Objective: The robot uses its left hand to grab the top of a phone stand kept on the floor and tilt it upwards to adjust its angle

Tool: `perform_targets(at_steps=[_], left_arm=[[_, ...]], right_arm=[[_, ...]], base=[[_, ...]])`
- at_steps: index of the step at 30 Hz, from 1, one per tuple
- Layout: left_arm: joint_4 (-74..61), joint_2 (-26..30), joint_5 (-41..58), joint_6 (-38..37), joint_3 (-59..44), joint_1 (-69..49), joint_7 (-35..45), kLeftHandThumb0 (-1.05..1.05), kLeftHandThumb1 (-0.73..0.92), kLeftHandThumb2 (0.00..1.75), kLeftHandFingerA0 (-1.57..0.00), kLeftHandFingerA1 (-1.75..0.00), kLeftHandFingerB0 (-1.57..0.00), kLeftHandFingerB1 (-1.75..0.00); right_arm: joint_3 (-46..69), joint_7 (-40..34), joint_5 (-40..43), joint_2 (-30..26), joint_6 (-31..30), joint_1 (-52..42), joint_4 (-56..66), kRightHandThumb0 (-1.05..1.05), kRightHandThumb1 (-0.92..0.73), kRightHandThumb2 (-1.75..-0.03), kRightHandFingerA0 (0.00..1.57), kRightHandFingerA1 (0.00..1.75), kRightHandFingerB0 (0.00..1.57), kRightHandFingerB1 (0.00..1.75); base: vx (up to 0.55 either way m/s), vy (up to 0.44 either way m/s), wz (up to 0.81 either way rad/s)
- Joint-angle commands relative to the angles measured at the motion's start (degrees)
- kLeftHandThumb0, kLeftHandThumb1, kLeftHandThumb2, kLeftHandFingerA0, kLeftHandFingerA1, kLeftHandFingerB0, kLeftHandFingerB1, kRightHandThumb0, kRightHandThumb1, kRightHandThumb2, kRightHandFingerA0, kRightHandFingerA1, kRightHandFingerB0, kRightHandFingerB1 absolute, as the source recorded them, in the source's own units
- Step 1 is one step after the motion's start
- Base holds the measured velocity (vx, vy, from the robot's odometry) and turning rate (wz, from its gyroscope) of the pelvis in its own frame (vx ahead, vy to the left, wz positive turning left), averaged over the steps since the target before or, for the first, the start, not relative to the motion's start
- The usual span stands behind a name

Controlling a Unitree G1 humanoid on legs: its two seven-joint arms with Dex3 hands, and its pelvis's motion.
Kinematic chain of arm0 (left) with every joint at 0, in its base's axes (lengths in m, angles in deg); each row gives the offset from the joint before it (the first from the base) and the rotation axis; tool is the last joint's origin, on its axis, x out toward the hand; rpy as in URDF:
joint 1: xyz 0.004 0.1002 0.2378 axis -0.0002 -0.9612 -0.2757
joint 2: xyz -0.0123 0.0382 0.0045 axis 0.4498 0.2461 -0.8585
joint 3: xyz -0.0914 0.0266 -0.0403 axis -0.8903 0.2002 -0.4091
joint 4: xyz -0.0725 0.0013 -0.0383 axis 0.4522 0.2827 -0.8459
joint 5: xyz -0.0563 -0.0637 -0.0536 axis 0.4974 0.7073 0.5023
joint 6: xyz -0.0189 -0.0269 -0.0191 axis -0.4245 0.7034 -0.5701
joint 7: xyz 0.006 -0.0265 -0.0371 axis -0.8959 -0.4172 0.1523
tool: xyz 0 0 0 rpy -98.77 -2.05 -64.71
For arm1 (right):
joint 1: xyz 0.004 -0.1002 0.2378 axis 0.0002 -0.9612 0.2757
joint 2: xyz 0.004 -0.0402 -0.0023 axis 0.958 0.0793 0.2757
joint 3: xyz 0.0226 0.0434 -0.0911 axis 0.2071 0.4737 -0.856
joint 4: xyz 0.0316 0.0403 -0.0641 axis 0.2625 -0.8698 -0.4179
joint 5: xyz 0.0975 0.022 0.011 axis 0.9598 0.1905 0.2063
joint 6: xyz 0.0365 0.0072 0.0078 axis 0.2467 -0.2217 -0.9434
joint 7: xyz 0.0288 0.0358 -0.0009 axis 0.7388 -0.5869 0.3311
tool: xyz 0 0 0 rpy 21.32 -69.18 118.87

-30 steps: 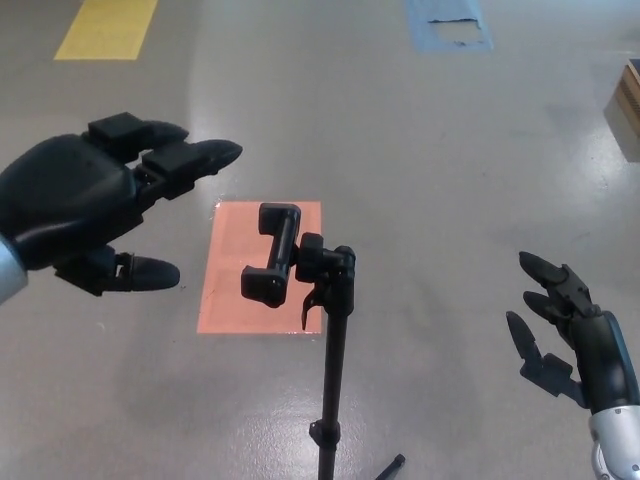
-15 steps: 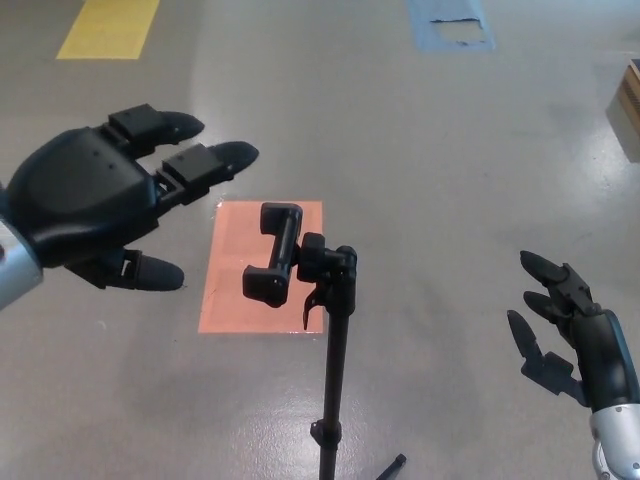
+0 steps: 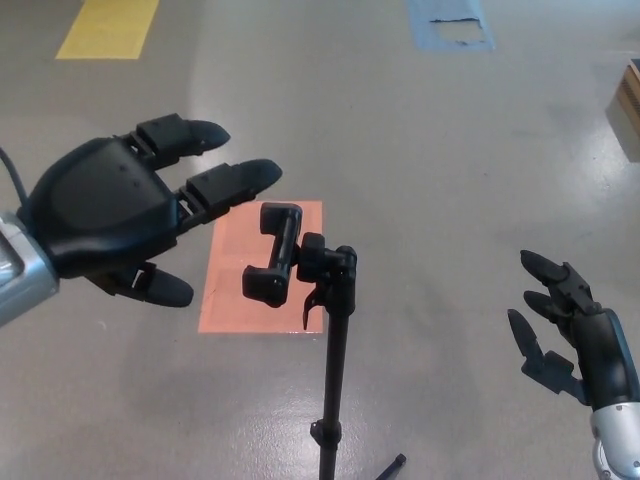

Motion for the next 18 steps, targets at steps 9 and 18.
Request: perform_targets(at_steps=[9,18], left_arm=[[0.71,0.17,-2.74,-0.54,2.02,0.73,-2.56,-0.92,0.60,0.93,-0.14,-0.31,0.00,-0.10],[1.10,-0.30,-2.40,-0.85,2.09,1.44,-2.41,-0.85,0.55,0.90,-0.13,-0.36,0.00,-0.16]], right_arm=[[-0.03,-0.44,0.16,-1.14,0.67,1.04,-0.30,-0.71,-0.84,-0.65,0.34,0.39,0.25,0.32],[-0.33,-0.92,-0.38,-1.35,0.13,1.43,-0.41,-0.70,-0.84,-0.65,0.35,0.38,0.25,0.32]], base=[[0.00,0.000,0.00],[0.00,0.000,0.00]])
